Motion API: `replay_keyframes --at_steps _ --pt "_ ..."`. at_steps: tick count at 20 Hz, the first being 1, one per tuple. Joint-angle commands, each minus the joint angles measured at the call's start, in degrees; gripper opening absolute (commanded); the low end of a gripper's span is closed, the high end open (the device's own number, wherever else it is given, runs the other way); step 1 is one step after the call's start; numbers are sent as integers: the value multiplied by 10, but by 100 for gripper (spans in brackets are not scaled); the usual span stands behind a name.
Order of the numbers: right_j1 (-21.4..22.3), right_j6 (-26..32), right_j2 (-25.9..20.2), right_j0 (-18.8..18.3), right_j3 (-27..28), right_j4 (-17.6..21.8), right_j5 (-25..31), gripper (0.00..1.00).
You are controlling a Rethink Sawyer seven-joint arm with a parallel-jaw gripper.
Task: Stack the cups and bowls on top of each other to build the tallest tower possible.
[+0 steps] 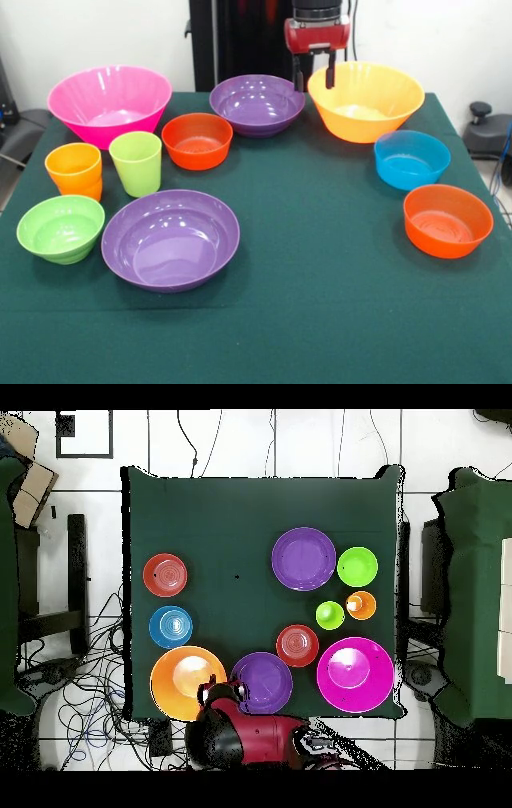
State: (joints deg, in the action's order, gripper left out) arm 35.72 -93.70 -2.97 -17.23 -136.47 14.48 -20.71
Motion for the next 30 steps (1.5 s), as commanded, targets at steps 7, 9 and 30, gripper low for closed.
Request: replay_keyframes --at_steps 7,9,30 --pt "-52 -98 -8 26 50 4 -37 100" --pt "-47 -99 -8 29 48 1 -31 100" --pt "-53 -101 -1 41 59 2 -38 100"
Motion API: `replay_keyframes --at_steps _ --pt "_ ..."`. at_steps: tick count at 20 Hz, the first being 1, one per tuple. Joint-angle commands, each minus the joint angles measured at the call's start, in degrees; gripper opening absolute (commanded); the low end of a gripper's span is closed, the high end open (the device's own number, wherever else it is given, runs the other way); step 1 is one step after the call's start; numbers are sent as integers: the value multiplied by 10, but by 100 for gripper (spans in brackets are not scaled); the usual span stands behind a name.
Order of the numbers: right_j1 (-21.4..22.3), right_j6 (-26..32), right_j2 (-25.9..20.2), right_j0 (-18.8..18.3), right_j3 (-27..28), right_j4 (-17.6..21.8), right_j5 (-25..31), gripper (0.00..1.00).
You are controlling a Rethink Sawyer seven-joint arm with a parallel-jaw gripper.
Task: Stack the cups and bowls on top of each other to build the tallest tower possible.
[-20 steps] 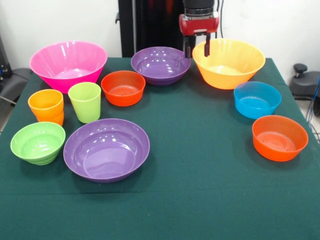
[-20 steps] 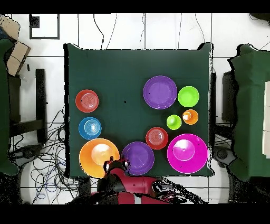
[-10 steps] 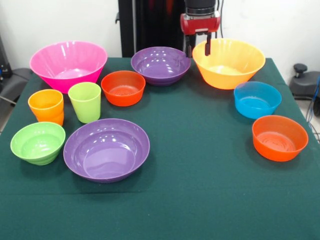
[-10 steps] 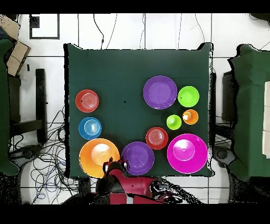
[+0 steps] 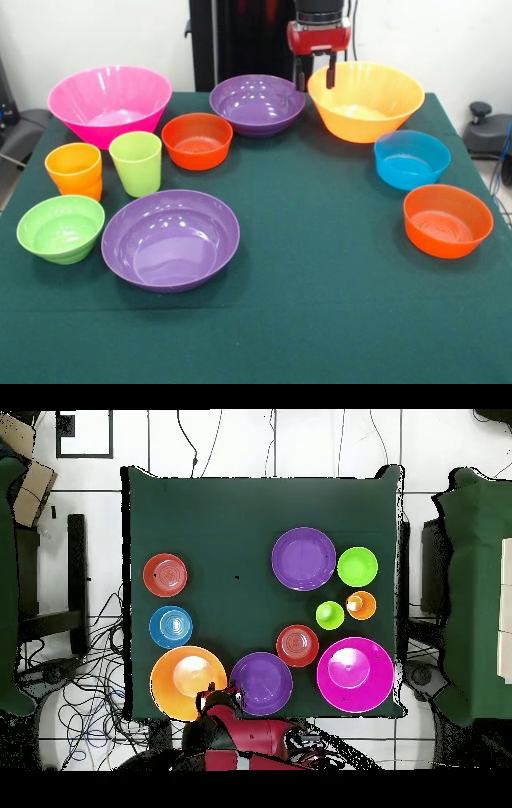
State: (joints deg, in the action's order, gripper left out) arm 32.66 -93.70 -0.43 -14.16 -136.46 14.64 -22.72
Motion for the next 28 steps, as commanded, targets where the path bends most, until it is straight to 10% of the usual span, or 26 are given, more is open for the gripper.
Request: replay_keyframes --at_steps 1,28 --pt "-23 -101 -26 11 59 0 -19 100" --pt "-6 -117 -9 21 36 -18 -24 100"
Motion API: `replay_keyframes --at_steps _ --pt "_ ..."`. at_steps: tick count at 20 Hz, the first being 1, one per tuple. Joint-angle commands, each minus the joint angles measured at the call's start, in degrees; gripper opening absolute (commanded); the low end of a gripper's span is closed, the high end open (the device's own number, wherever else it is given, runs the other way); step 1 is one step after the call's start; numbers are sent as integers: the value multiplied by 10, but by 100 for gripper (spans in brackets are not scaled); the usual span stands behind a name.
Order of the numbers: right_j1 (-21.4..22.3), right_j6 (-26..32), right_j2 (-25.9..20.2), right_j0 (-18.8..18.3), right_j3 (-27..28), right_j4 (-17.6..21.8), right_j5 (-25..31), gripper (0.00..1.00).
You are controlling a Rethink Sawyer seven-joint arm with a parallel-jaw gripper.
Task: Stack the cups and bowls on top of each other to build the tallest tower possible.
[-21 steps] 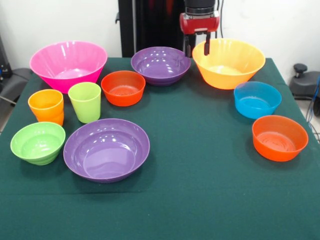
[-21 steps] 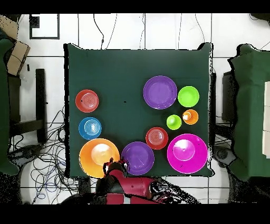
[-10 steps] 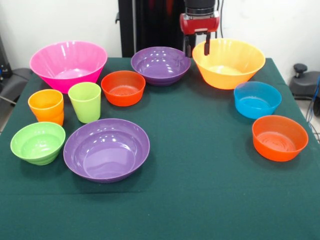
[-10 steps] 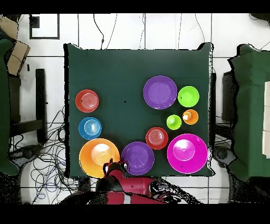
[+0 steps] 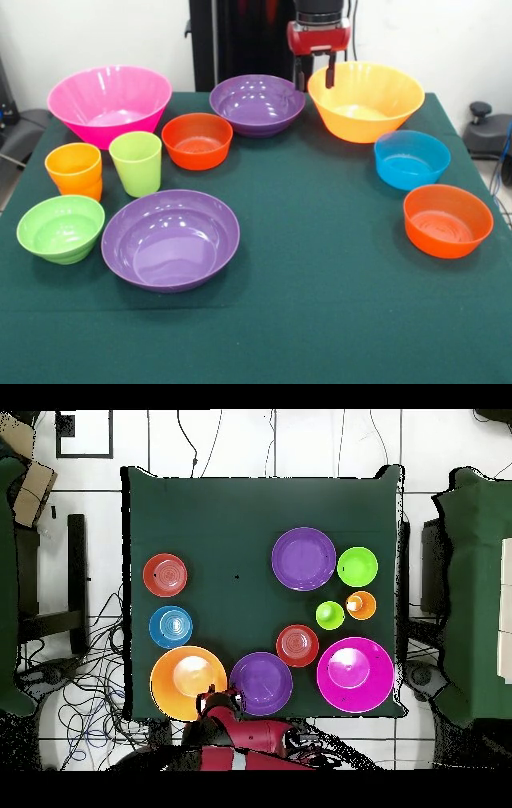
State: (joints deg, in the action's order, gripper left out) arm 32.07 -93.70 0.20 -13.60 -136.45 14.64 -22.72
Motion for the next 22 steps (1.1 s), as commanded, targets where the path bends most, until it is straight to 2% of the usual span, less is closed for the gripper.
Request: replay_keyframes --at_steps 1,5,19,20,22 --pt "-1 -117 -15 16 37 -17 -24 100" --pt "-7 -119 -15 16 35 -9 -35 100" --pt "-8 -115 -33 3 45 -2 -15 100" --pt "-8 -114 -35 1 45 0 -15 0" --pt "-10 -114 -42 -7 46 6 -14 0"
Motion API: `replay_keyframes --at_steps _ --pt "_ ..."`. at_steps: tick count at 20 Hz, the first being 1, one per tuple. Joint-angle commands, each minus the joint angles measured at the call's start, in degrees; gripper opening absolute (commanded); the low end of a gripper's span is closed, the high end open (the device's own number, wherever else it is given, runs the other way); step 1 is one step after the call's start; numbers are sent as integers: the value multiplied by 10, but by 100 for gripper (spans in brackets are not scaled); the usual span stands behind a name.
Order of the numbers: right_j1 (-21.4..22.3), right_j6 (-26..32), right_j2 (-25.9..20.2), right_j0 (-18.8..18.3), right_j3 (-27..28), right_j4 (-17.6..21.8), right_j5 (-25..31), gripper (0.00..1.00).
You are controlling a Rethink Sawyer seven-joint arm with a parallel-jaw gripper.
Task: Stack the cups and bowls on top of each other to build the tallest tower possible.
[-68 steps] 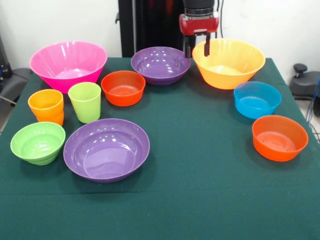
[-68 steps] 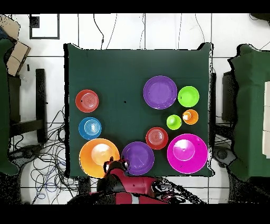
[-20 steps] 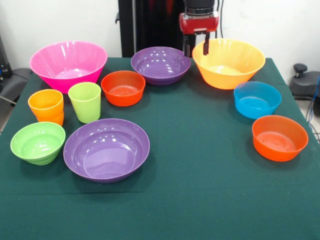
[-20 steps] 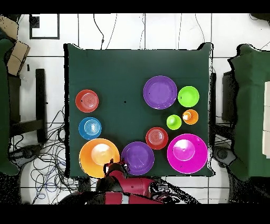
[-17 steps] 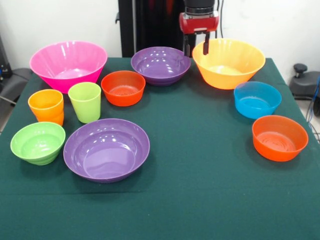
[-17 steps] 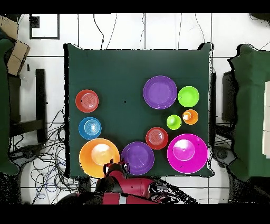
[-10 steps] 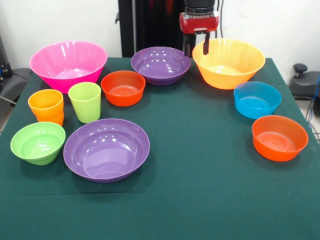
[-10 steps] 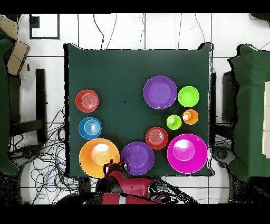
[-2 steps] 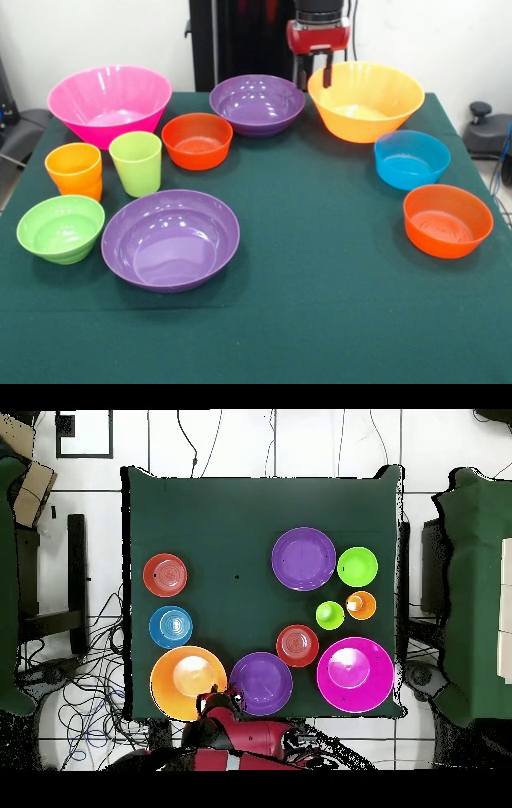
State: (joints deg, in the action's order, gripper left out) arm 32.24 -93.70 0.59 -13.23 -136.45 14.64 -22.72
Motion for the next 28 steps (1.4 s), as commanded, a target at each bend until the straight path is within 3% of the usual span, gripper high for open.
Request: replay_keyframes --at_steps 1,7,16,19,26,28 --pt "-12 -114 -50 -15 46 9 -13 0" --pt "-14 -116 -60 -29 43 15 -15 0" --pt "-5 -124 -56 -19 39 -4 -4 0" --pt "39 -130 -67 -16 22 -15 37 0" --pt "216 -156 -138 -42 -37 -59 193 0" --pt "249 -165 -166 -58 -46 -70 224 0"
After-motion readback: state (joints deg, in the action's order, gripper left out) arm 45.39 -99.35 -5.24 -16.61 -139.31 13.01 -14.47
